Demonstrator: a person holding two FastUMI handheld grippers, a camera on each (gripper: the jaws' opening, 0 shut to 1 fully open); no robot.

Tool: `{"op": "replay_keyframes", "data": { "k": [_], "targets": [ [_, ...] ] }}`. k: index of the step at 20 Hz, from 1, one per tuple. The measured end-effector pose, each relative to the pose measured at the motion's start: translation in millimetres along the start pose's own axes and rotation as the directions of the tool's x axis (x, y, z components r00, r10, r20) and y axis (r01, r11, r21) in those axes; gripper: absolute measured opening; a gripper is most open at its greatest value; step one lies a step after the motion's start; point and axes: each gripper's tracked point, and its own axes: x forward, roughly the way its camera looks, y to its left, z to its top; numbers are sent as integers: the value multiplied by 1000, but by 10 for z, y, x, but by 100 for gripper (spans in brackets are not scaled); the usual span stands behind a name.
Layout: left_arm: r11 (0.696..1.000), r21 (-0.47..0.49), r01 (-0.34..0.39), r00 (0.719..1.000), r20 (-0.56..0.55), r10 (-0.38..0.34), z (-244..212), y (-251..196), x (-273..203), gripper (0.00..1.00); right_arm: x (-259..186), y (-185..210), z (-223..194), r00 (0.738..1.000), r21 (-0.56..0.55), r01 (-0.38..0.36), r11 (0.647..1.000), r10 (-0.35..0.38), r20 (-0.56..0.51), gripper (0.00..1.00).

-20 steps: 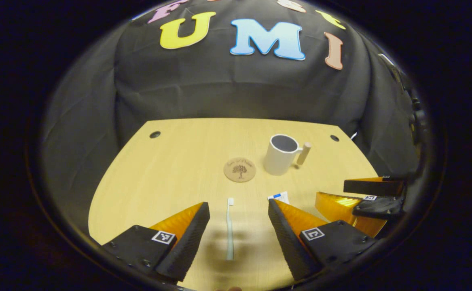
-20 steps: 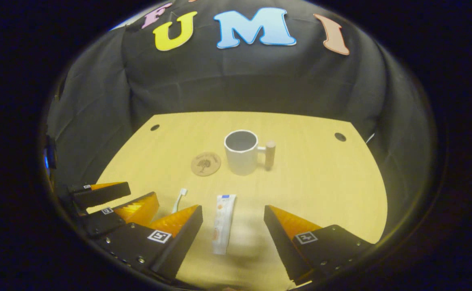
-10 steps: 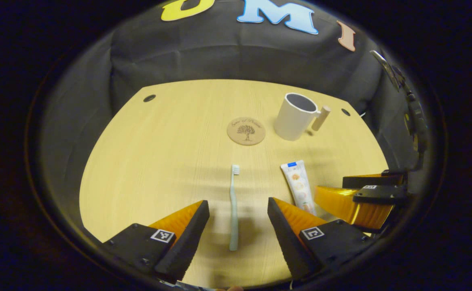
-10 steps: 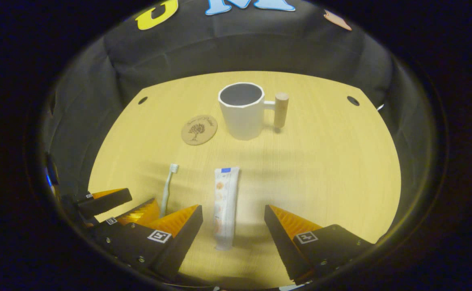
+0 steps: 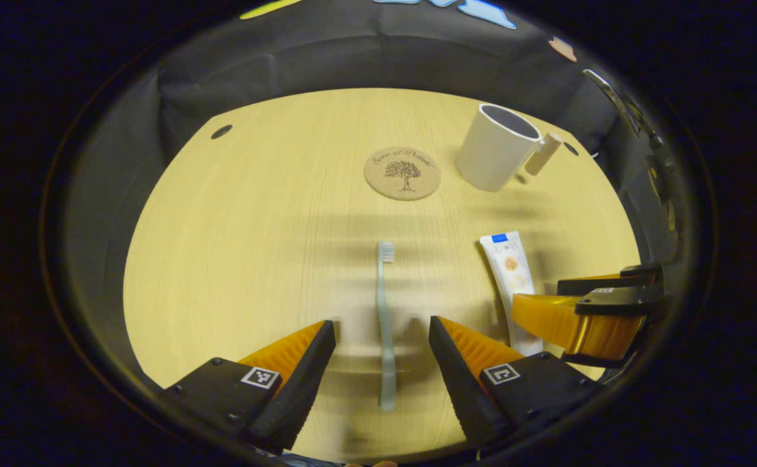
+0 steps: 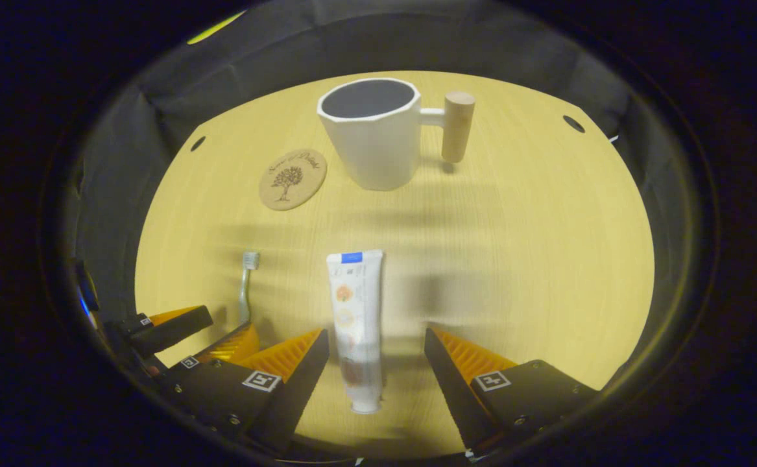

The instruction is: Put the toothbrush and toothpaste on the desktop into the cup, then pick up the cup and place it on the coaster on the desktop.

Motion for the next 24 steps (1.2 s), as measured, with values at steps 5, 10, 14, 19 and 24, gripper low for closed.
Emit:
{"op": "replay_keyframes", "data": {
  "k": [5,10,14,19,24],
  "targets": [
    [1000,5,-5,998,-55,5,-43,10,121,98,104,-45,-27,999,4,29,1000,-29,-47,92],
    [999,39,-13,996,-92,17,-20,-44,234,99,192,-117,-63,993,-30,78,996,-81,-90,88],
    [998,57,-12,992,-123,19,-7,-93,240,96,203,-138,-51,987,-29,113,993,-116,-109,85],
    [999,48,-18,987,-161,26,10,-98,266,95,221,-135,-36,981,23,134,991,-129,-145,85],
    [997,72,-4,977,-212,19,27,-136,272,89,226,-132,-35,973,48,144,988,-133,-189,85]
  ]
}}
